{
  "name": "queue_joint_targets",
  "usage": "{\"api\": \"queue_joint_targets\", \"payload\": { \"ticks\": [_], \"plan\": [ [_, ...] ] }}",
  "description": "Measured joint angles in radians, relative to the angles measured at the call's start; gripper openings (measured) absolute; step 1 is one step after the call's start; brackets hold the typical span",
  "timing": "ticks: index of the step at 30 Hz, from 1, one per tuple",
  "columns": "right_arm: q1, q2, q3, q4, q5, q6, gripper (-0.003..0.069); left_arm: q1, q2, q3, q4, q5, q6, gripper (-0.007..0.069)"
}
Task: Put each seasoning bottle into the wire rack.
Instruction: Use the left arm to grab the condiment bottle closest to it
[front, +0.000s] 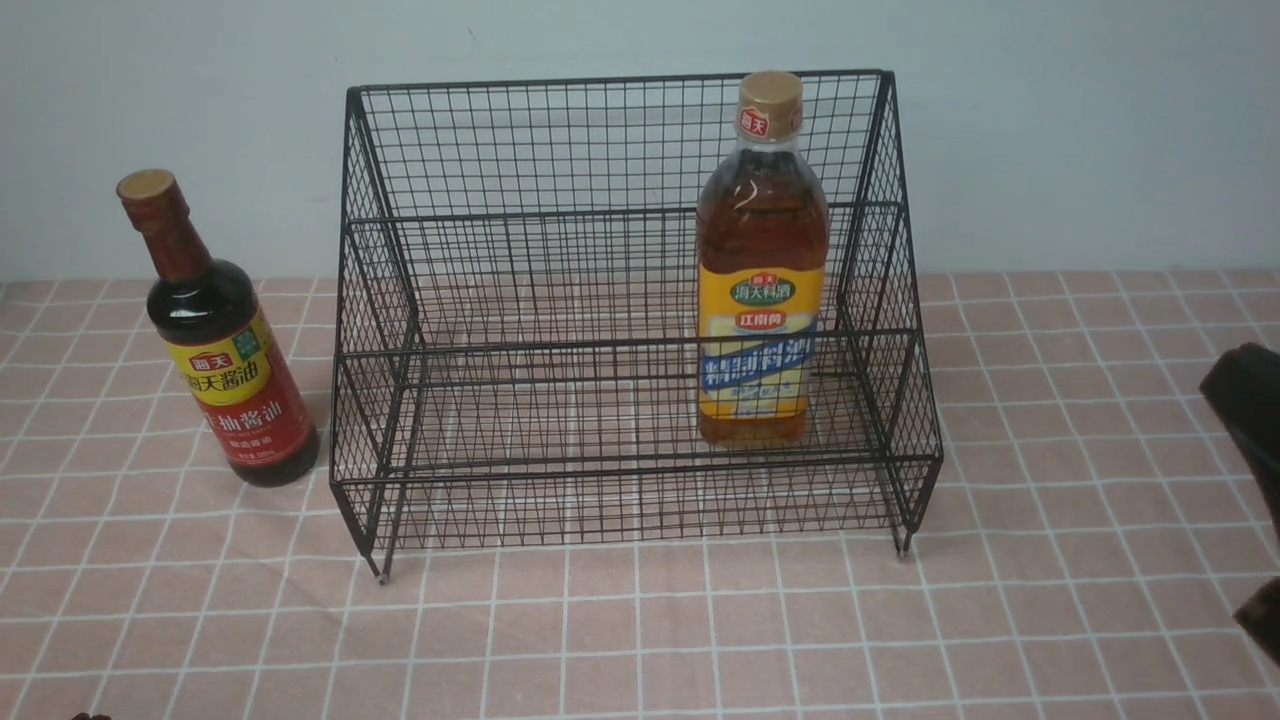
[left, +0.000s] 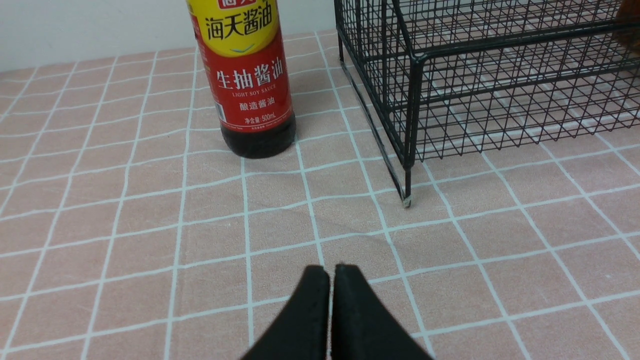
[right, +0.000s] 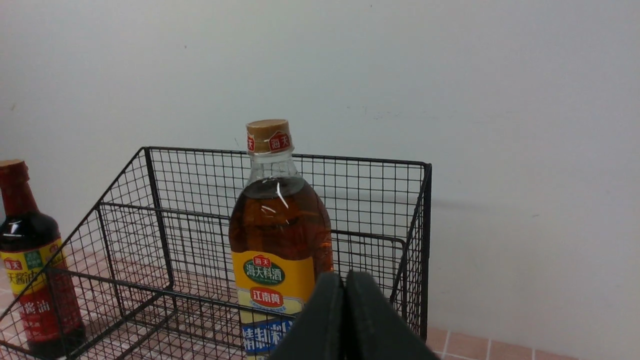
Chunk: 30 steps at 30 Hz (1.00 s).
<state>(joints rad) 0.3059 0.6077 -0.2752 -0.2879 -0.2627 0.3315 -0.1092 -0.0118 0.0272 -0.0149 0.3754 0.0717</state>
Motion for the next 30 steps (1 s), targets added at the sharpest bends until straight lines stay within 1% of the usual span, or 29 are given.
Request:
{"api": "queue_joint_targets", "payload": {
  "ticks": [4, 7, 10, 14, 15, 17, 19, 22, 23, 24, 26, 30],
  "plan": [
    [0.0, -0.029, 0.001, -0.068, 0.014, 0.0, -0.001, 0.0, 0.0, 0.0, 0.0, 0.0, 0.0, -0.0007],
    [0.0, -0.065, 0.001, -0.093, 0.02, 0.0, -0.001, 0.0, 0.0, 0.0, 0.0, 0.0, 0.0, -0.0007],
    [0.0, -0.111, 0.001, -0.102, 0.067, 0.0, -0.001, 0.0, 0.0, 0.0, 0.0, 0.0, 0.0, -0.0007],
    [0.0, -0.202, 0.001, -0.087, 0.224, 0.022, -0.001, 0.0, 0.0, 0.0, 0.0, 0.0, 0.0, -0.0007],
    [0.0, -0.213, 0.001, -0.085, 0.233, 0.024, -0.001, 0.0, 0.0, 0.0, 0.0, 0.0, 0.0, -0.0007],
    [-0.008, -0.283, 0.001, -0.07, 0.357, 0.058, -0.001, 0.0, 0.0, 0.0, 0.0, 0.0, 0.0, -0.0007],
    [-0.024, -0.34, 0.001, -0.068, 0.441, 0.085, -0.001, 0.0, 0.0, 0.0, 0.0, 0.0, 0.0, -0.0007],
    [-0.077, -0.439, 0.001, -0.064, 0.563, 0.119, -0.001, 0.0, 0.0, 0.0, 0.0, 0.0, 0.0, -0.0007],
    [-0.081, -0.439, 0.001, -0.064, 0.563, 0.121, -0.001, 0.0, 0.0, 0.0, 0.0, 0.0, 0.0, -0.0007],
    [-0.112, -0.48, 0.001, -0.062, 0.605, 0.126, -0.001, 0.0, 0.0, 0.0, 0.0, 0.0, 0.0, -0.0007],
    [-0.151, -0.516, 0.001, -0.061, 0.637, 0.128, -0.001, 0.0, 0.0, 0.0, 0.0, 0.0, 0.0, -0.0007],
    [-0.175, -0.53, 0.001, -0.061, 0.657, 0.127, -0.001, 0.0, 0.0, 0.0, 0.0, 0.0, 0.0, -0.0007]
  ]
}}
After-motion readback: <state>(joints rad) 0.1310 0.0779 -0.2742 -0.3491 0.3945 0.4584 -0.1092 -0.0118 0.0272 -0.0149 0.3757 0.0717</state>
